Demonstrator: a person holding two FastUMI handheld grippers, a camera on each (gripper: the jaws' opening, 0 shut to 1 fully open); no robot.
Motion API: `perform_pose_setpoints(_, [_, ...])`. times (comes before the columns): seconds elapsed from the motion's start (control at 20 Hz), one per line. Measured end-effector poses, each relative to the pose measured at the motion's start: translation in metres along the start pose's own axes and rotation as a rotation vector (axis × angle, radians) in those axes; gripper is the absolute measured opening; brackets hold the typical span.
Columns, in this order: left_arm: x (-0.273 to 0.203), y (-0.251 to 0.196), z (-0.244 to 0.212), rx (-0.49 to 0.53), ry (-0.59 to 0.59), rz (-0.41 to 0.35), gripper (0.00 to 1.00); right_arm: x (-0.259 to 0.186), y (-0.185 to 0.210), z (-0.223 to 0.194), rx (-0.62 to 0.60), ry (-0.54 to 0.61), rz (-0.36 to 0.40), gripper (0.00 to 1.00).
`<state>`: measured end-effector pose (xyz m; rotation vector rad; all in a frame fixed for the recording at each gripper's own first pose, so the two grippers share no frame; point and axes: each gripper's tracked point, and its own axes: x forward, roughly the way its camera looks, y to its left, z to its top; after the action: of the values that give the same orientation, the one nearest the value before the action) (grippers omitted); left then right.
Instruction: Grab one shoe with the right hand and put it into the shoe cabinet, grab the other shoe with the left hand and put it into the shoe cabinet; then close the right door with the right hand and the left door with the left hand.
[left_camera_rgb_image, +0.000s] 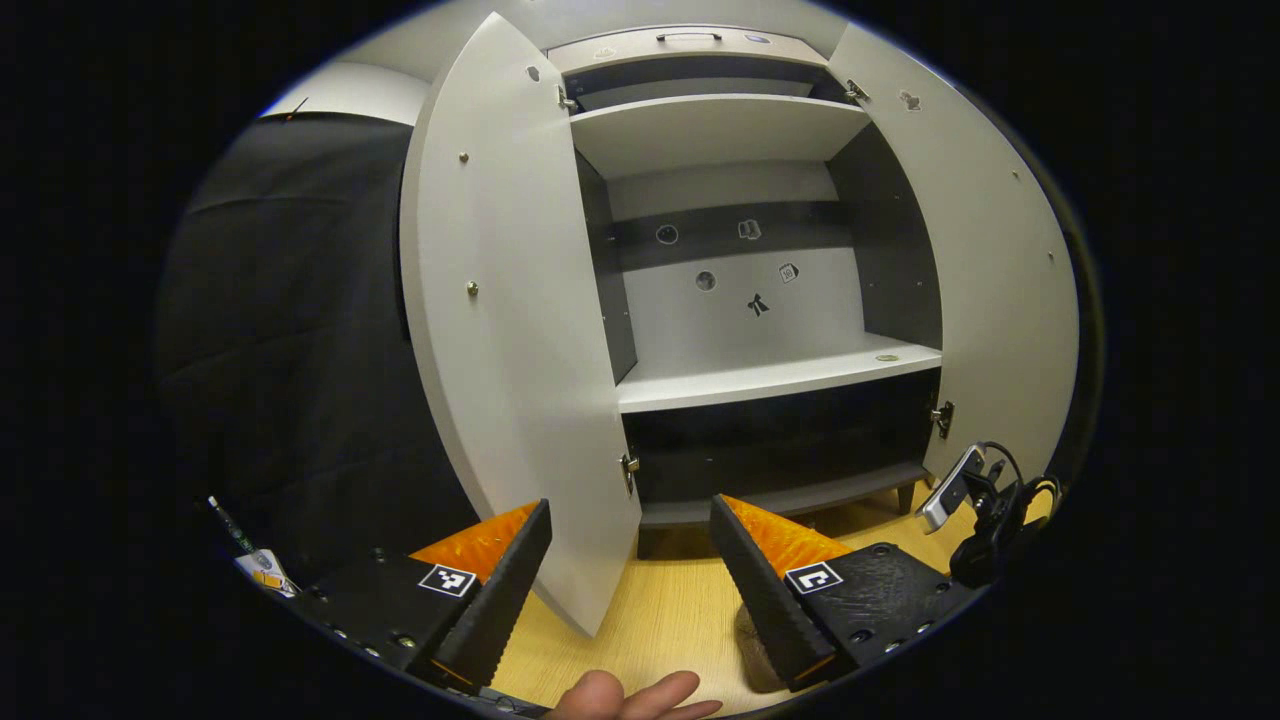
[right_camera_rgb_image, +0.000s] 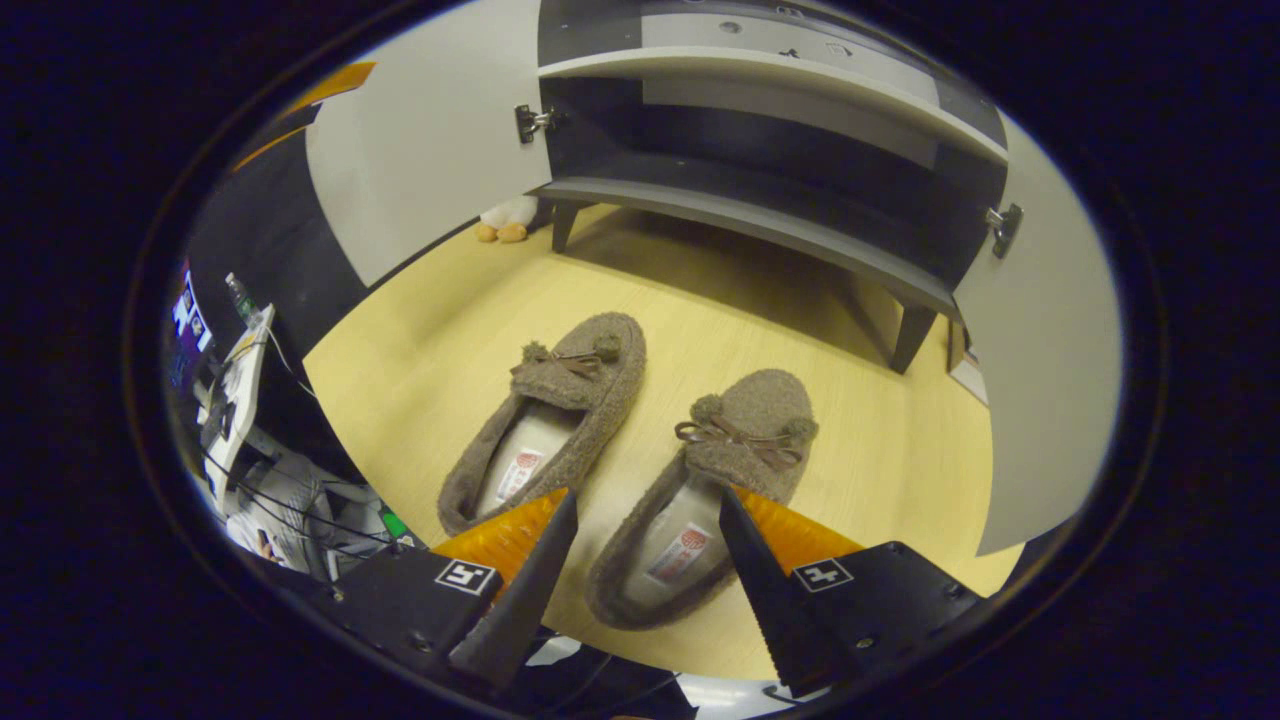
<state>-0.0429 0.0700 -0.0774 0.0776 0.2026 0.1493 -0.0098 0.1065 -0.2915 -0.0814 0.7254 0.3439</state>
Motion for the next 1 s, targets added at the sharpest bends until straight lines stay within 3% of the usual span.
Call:
perform_pose_setpoints(0.1, [-0.002, 0.002, -0.003, -0.003, 0.007, 0.0, 0.96, 0.006, -0.002, -0.008, 0.034, 0.034, 0.009, 0.92])
perform_pose_setpoints(0.25, [-0.004, 0.006, -0.007, 0.006, 0.018, 0.008, 0.96, 0.016, 0.0, -0.01, 0.063, 0.061, 0.04, 0.78])
perform_pose_setpoints(0.5, [-0.008, 0.007, -0.015, -0.033, 0.051, 0.013, 0.96, 0.029, 0.004, -0.015, -0.009, 0.087, 0.067, 0.58])
perform_pose_setpoints(0.55, [-0.008, 0.006, -0.015, -0.037, 0.053, 0.012, 0.96, 0.03, 0.003, -0.013, -0.024, 0.085, 0.067, 0.43])
perform_pose_setpoints(0.75, [-0.008, 0.004, -0.019, -0.023, 0.055, 0.001, 0.96, 0.031, 0.001, -0.013, -0.056, 0.082, 0.033, 0.04])
perform_pose_setpoints(1.0, [-0.008, -0.002, -0.021, -0.018, 0.057, -0.017, 0.96, 0.019, -0.011, -0.007, -0.082, 0.047, -0.02, 0.04])
